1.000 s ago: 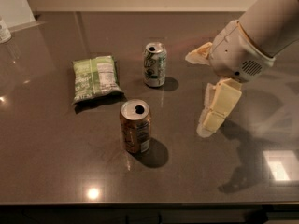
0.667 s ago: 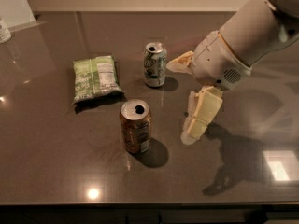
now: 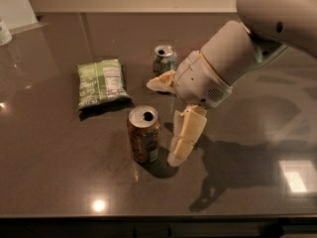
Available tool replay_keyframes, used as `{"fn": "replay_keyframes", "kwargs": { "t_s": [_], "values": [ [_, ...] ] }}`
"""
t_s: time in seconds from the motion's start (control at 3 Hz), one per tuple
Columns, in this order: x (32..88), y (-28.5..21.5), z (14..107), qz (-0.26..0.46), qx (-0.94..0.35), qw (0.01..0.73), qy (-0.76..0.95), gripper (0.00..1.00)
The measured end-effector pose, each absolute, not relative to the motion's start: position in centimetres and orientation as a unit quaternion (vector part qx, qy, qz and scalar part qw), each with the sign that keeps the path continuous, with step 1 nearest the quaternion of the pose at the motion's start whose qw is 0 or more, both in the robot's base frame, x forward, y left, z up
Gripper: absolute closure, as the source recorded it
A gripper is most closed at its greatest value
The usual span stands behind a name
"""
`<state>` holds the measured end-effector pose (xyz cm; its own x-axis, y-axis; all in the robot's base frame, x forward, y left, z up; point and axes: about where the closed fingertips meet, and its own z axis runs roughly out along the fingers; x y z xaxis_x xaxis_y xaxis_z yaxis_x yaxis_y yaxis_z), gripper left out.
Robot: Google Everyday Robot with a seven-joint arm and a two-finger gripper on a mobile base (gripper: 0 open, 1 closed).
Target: Pick orange can
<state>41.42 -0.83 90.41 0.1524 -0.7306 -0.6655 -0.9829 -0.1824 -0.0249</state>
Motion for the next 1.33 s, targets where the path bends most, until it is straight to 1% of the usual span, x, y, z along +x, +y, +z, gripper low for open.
{"fn": "replay_keyframes", "kwargs": {
  "t_s": [0.33,0.67,1.33],
  "values": [
    [41.3,0.6,89.6,0.286,-0.722,0.235,0.584,0.00],
    [41.0,1.5,89.2,0.299,-0.723,0.234,0.577,0.18],
    [40.5,2.2,89.3,0.303,-0.733,0.228,0.565,0.64]
  ]
}}
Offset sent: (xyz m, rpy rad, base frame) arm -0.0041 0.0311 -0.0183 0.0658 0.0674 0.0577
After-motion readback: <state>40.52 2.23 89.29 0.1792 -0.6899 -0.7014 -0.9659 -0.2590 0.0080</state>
